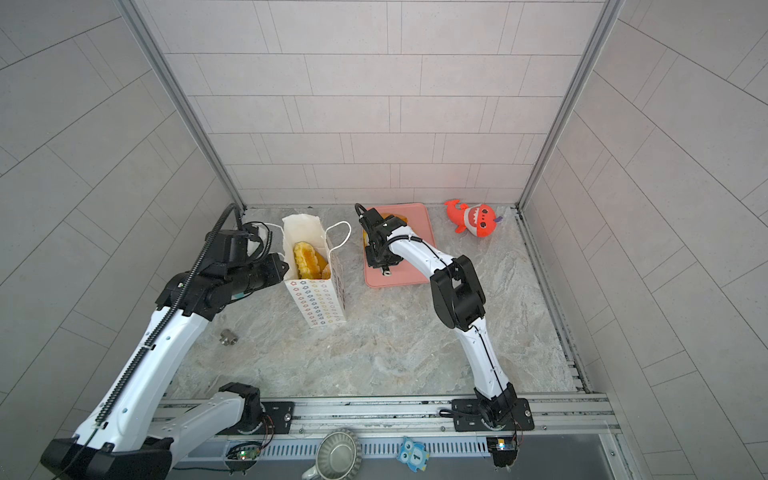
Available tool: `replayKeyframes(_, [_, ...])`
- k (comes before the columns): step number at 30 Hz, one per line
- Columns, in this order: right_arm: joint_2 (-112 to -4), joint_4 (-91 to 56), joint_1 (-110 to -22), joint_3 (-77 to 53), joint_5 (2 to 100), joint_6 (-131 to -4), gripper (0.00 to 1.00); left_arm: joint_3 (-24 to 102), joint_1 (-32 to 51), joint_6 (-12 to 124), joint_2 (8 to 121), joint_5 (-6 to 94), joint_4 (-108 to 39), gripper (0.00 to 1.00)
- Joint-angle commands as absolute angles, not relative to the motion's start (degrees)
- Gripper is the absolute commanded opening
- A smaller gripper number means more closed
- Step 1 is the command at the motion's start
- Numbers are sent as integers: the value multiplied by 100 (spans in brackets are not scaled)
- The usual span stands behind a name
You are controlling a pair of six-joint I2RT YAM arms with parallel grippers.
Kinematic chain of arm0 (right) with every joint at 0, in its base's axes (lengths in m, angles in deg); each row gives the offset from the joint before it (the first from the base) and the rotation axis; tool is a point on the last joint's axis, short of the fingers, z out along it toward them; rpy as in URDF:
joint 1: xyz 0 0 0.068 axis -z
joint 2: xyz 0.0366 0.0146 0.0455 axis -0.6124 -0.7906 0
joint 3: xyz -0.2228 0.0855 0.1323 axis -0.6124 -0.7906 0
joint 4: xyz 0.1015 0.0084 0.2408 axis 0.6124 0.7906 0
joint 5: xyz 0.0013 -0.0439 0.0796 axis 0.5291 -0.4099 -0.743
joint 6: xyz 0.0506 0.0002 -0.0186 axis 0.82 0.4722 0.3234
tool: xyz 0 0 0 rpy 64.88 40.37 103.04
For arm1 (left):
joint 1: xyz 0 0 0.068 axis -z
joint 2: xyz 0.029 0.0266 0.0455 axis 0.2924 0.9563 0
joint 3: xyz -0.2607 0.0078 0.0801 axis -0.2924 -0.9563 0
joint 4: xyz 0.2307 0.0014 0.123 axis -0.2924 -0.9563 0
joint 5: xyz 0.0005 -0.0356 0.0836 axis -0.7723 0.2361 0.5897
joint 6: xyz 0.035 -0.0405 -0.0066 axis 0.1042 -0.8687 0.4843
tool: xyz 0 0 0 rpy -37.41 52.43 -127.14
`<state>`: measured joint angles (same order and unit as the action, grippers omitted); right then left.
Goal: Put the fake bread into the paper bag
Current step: 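Close the tongs with the right gripper around the yellow wedge bread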
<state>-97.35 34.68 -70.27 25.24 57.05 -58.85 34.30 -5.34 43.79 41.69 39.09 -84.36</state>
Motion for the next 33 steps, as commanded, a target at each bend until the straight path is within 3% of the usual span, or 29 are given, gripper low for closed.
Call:
replayKeyframes(1, [-9213, 3515, -7015, 2438, 5794, -5877, 29, 3397, -532, 4437, 4088, 3924, -8481, 10])
replayKeyframes(33, [-7945, 3538, -6854, 2131, 5803, -6084, 29, 3510, -529, 4411, 4149, 3915, -8484, 10])
